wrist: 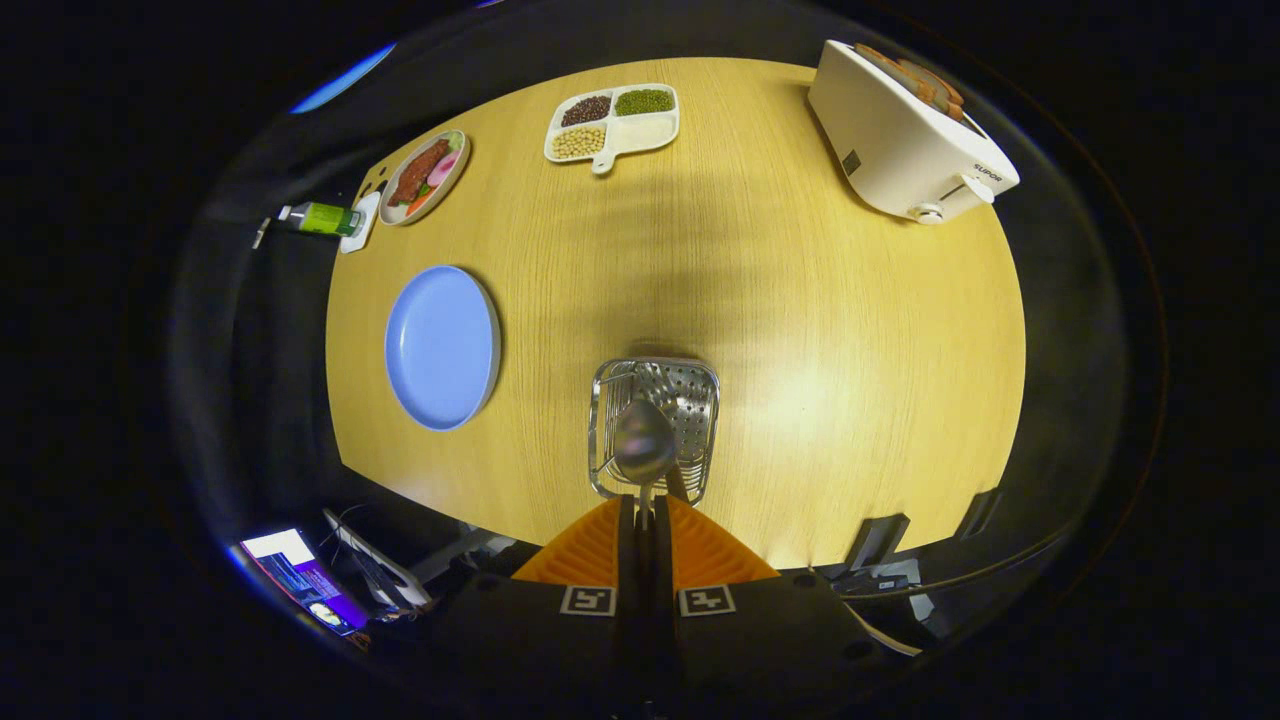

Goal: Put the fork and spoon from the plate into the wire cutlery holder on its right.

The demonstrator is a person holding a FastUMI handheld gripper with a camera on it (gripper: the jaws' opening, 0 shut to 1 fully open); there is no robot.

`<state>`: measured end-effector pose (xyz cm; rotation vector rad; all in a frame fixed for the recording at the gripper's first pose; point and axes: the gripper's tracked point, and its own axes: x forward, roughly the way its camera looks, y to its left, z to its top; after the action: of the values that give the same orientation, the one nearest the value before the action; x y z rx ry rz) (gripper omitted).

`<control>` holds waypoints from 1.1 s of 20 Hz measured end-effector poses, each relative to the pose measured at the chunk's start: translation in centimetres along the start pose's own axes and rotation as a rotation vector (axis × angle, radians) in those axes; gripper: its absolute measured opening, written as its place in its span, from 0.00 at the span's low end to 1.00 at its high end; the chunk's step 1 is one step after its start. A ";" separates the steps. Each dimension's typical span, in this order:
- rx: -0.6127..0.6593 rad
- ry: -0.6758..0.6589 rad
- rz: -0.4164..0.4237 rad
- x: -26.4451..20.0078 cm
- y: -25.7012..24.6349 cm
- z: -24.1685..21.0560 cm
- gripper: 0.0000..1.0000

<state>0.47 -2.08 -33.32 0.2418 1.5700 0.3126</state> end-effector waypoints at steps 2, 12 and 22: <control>-0.007 0.028 -0.022 1.1 -0.1 0.5 0.08; -0.011 0.052 -0.037 3.5 0.1 2.0 0.13; -0.199 -0.448 0.082 -4.0 2.0 4.6 0.67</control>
<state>5.07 -1.40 -28.92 0.2046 1.0809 0.4433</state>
